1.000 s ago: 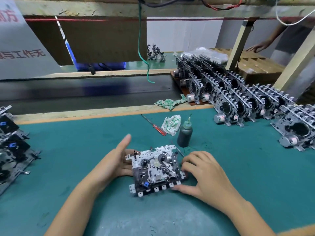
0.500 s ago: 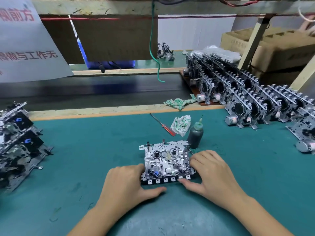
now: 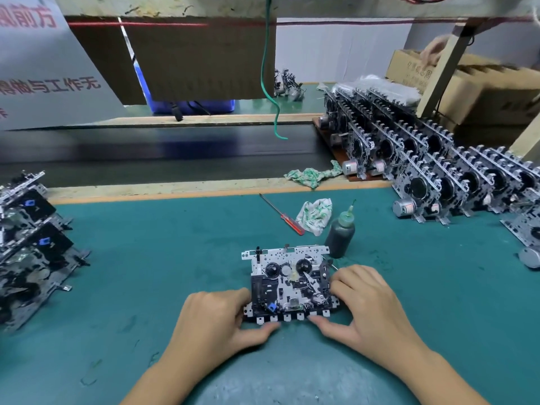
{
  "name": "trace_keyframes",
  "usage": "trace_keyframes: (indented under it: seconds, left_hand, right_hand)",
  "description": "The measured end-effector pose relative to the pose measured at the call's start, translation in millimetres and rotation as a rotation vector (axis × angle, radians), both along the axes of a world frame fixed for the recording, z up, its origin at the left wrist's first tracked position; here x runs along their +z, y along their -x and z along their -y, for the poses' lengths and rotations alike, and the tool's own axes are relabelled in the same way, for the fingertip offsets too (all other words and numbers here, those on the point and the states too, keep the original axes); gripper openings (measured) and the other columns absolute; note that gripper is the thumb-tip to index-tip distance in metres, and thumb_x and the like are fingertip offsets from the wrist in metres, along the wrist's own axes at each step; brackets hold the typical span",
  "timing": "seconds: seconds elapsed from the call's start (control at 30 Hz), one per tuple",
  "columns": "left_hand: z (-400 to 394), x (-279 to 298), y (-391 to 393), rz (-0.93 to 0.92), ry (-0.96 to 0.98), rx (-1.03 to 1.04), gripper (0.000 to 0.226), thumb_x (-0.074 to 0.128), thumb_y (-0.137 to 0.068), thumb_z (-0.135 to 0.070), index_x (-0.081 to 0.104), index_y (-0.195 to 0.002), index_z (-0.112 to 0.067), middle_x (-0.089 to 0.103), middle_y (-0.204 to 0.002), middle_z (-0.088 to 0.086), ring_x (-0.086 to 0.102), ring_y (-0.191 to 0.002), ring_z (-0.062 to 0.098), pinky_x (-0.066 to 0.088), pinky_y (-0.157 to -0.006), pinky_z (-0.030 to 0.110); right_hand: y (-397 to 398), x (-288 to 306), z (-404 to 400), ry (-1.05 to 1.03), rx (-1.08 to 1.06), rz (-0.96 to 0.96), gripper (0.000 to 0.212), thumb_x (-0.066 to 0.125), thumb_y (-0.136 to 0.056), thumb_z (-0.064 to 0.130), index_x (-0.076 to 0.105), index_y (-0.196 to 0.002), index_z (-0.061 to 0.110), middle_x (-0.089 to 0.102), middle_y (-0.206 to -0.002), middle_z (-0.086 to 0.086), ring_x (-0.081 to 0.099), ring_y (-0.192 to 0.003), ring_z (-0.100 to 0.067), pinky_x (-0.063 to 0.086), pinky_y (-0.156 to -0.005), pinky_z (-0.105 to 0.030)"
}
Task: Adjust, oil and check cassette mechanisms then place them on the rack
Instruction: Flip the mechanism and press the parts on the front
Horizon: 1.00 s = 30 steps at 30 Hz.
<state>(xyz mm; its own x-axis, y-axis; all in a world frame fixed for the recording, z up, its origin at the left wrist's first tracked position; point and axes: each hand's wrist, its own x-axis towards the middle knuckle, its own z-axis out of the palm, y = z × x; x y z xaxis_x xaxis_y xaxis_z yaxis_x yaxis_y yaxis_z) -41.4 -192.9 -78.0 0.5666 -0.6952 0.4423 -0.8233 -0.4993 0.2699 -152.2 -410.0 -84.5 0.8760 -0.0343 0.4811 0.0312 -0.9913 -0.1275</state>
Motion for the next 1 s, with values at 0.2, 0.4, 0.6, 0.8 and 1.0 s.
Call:
trace_keyframes:
  seconds: [0.2, 0.4, 0.6, 0.8, 1.0]
  left_hand:
    - [3, -2, -1, 0.097, 0.028, 0.000, 0.050, 0.053, -0.070, -0.059, 0.042, -0.047, -0.016, 0.038, -0.035, -0.002, 0.039, -0.029, 0.019, 0.027, -0.031, 0.016]
    - [7, 1, 6, 0.042, -0.001, 0.063, 0.062, 0.050, -0.057, -0.081, 0.039, -0.049, -0.021, 0.039, -0.035, -0.004, 0.042, -0.031, 0.014, 0.029, -0.034, 0.018]
    - [11, -2, 7, 0.072, 0.008, 0.158, 0.063, 0.050, -0.062, -0.074, 0.041, -0.042, -0.014, 0.036, -0.032, -0.001, 0.041, -0.027, 0.017, 0.026, -0.032, 0.020]
    - [2, 3, -3, -0.037, -0.017, -0.016, 0.063, 0.049, -0.056, -0.085, 0.036, -0.052, -0.024, 0.038, -0.036, -0.010, 0.040, -0.033, 0.005, 0.031, -0.034, 0.019]
    - [-1, 1, -5, 0.052, -0.033, -0.160, 0.054, 0.060, -0.059, -0.073, 0.039, -0.054, -0.024, 0.038, -0.037, -0.006, 0.038, -0.033, 0.010, 0.025, -0.035, 0.019]
  right_hand:
    - [1, 1, 1, -0.091, 0.067, -0.016, 0.050, 0.063, -0.069, 0.061, 0.055, -0.064, 0.012, 0.053, -0.072, 0.002, 0.050, -0.067, -0.020, 0.036, -0.074, -0.025]
    - [-1, -2, 0, 0.011, 0.019, 0.044, 0.049, 0.056, -0.075, 0.060, 0.058, -0.060, 0.013, 0.057, -0.069, 0.005, 0.054, -0.064, -0.020, 0.036, -0.074, -0.027]
    - [1, -1, -1, -0.058, 0.064, 0.018, 0.050, 0.065, -0.068, 0.063, 0.055, -0.061, 0.015, 0.052, -0.068, 0.006, 0.050, -0.066, -0.018, 0.037, -0.082, -0.030]
    - [1, -2, -4, 0.032, 0.002, 0.051, 0.046, 0.056, -0.074, 0.058, 0.056, -0.061, 0.014, 0.054, -0.068, 0.005, 0.054, -0.064, -0.019, 0.036, -0.082, -0.031]
    - [0, -3, -7, 0.014, -0.068, 0.101, 0.055, 0.056, -0.071, 0.067, 0.056, -0.058, 0.014, 0.055, -0.064, 0.006, 0.053, -0.062, -0.018, 0.037, -0.083, -0.031]
